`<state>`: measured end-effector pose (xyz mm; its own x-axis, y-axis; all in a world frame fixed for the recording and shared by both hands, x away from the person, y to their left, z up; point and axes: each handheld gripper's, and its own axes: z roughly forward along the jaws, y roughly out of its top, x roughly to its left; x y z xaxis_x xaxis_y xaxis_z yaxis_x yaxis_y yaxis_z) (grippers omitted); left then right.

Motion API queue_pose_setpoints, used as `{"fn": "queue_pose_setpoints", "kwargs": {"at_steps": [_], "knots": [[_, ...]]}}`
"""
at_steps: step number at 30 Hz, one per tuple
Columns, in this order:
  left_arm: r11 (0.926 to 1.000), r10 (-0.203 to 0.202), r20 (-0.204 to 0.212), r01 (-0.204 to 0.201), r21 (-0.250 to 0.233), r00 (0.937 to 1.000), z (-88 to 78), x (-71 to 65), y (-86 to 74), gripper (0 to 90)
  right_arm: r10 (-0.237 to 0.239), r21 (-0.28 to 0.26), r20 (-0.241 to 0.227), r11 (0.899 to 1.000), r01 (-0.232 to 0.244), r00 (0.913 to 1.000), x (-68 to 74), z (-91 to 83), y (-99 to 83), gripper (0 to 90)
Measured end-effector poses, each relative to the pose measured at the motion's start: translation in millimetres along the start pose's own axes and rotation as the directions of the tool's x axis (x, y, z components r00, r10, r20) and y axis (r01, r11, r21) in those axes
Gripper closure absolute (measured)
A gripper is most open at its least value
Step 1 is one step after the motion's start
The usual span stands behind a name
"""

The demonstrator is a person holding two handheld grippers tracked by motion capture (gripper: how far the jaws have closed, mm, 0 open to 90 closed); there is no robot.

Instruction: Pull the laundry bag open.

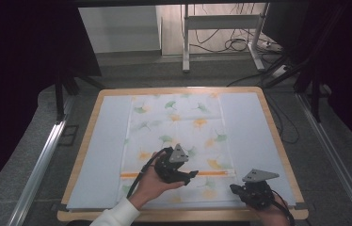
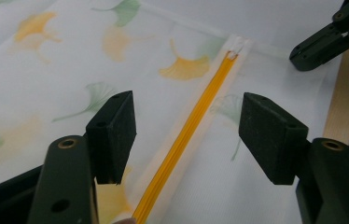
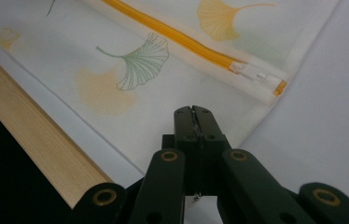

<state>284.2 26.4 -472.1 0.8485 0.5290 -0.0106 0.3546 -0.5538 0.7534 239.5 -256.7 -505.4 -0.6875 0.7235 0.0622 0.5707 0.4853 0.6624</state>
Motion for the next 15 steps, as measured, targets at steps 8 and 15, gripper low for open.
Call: {"fn": "queue_pose_setpoints", "kwargs": {"at_steps": [8, 15], "knots": [[0.9985, 0.047, 0.045, -0.048, 0.025, 0.9979, 31.7, -11.7, 23.6, 40.7, -0.016, 0.031, -0.013, 0.999, 0.017, 0.9998, -0.2, 1.7, -4.1, 89.2], [0.9964, 0.078, 0.098, -0.081, 0.026, 0.9921, 54.0, -18.5, 42.7, 45.3, -0.022, 0.054, -0.010, 0.998, 0.022, 0.9997, -1.7, 3.6, -4.8, 89.2]]}}
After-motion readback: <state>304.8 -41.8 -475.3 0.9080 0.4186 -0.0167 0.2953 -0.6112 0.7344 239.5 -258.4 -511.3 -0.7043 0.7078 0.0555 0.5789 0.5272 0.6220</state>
